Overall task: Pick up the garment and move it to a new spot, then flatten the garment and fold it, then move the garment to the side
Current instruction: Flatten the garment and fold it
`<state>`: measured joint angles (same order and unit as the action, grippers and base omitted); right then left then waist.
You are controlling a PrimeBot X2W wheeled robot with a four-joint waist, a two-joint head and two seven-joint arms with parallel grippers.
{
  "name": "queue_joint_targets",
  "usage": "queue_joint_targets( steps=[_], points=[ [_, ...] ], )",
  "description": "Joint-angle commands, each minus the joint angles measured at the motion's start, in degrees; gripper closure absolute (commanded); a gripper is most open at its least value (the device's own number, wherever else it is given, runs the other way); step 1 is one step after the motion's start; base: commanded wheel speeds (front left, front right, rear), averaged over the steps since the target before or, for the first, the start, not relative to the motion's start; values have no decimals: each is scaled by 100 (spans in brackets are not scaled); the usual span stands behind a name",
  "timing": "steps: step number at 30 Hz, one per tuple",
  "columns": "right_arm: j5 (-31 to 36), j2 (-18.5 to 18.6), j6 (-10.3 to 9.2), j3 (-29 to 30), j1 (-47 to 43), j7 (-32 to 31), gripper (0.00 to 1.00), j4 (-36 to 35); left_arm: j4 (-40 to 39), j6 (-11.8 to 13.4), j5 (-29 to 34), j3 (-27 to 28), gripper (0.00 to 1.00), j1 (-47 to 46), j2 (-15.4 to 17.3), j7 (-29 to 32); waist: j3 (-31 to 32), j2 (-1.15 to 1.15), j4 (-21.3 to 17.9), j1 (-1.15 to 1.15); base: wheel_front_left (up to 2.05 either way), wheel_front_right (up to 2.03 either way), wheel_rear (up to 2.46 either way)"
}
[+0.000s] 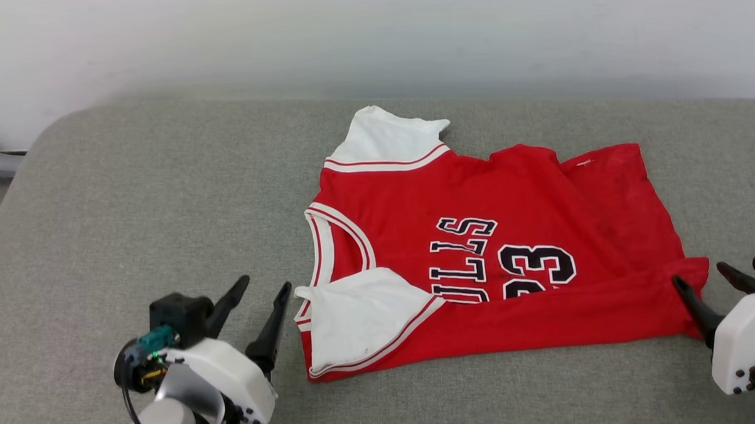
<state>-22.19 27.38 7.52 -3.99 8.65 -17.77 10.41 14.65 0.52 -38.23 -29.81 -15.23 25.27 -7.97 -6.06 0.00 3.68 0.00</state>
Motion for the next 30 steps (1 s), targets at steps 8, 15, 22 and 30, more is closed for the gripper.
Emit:
queue_joint_targets(
  steps=[8, 15, 22, 30],
  points=[
    [53, -100, -6, 393, -810, -915, 0, -976, -1019, 655, -293, 37, 0, 878, -17, 469, 160, 0, 30, 0, 0, 0, 0],
    [220, -450, -7, 809, -1265, -1863, 0, -1832, -1526, 983, -410, -200, 0, 1082, 144, 1397, 7, 0, -12, 0, 0, 0, 0],
    [336, -676, -7, 943, -1226, -2252, 0, -2452, -1603, 1201, -428, -390, 0, 821, 177, 2154, -304, 0, -151, 0, 0, 0, 0],
    [406, -732, -7, 994, -1168, -2343, 0, -2643, -1124, 1483, -221, -444, 0, 518, 121, 2372, -627, 0, -318, 0, 0, 0, 0]
  ],
)
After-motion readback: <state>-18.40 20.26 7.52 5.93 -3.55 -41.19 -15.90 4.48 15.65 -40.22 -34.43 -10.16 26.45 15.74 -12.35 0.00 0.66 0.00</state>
